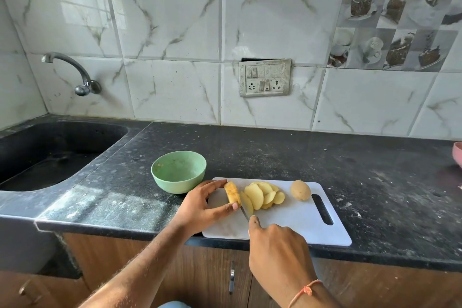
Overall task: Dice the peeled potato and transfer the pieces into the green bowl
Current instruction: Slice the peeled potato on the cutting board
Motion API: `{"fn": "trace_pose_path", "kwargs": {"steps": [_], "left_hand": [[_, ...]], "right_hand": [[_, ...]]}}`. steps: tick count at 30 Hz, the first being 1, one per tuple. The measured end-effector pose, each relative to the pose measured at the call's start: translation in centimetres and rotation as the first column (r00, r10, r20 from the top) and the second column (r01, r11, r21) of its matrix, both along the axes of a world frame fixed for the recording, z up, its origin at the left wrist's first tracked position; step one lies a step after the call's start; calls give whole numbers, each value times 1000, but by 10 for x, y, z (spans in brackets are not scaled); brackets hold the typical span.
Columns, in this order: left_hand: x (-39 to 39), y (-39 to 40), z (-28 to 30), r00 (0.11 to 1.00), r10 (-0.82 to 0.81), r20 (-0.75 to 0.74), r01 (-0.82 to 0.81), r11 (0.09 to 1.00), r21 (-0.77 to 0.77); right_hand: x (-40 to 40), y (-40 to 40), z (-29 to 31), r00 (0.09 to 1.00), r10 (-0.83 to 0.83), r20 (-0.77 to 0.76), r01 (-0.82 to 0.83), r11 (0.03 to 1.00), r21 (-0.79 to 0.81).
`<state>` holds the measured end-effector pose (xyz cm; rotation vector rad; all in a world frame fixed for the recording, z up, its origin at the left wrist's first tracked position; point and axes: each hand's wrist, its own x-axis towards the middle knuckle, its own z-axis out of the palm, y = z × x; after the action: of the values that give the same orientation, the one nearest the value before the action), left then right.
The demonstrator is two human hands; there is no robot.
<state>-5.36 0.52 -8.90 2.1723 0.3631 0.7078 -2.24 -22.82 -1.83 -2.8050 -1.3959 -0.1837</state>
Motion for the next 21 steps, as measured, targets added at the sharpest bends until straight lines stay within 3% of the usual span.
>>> {"fn": "trace_pose_path", "kwargs": {"steps": [13,21], "left_hand": [[-1,-5,2,999,-11,39,12,1000,-15],[-2,-7,4,998,6,55,-4,1000,-27]], "right_hand": [[3,4,14,999,-2,44,-4,991,136],[0,16,15,998,-33,58,28,995,93]]}}
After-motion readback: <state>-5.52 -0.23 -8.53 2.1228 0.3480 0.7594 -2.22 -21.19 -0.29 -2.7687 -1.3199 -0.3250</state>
